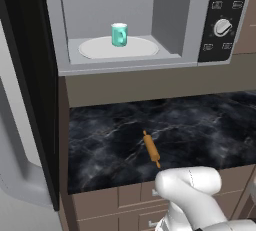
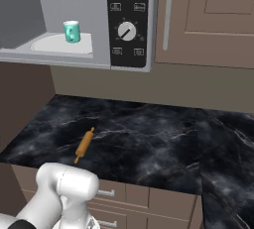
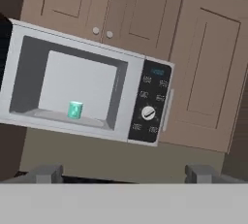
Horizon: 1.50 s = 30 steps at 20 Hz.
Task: Pick the mug from the counter and place it inside the microwave. Then close the microwave.
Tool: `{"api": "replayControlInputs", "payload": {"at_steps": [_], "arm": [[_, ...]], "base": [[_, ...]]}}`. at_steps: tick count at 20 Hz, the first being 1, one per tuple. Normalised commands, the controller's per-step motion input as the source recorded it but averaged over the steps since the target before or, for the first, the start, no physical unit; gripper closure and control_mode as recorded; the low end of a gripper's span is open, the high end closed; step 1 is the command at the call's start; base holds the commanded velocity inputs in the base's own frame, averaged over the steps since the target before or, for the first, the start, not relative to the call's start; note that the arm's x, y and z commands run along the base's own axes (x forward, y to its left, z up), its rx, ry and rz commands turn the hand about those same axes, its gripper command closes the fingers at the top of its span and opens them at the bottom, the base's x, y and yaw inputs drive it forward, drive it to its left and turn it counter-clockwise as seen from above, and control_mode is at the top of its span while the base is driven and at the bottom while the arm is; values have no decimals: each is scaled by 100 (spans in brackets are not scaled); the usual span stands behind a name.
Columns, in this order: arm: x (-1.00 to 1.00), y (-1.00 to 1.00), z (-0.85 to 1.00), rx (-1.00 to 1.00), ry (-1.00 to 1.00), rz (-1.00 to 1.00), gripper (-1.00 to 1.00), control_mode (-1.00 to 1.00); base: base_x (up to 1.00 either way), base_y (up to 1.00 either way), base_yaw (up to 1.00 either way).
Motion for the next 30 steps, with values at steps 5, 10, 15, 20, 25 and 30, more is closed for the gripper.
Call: {"api": "replayControlInputs", "payload": {"at_steps": [5,10,15,20,25,30], "arm": [[-34,25,0,-21,-22,-3,-100,-100],[-38,27,0,-22,-25,-7,-100,-100],[-54,18,4,-15,-31,-7,-100,-100],[-15,22,26,-4,-28,-7,-100,-100],[0,4,13,14,-23,-5,-100,-100],[0,-16,0,30,-16,-9,-100,-100]], "base": [[0,0,0],[0,0,0],[0,0,0],[0,0,0],[0,0,0],[0,0,0]]}}
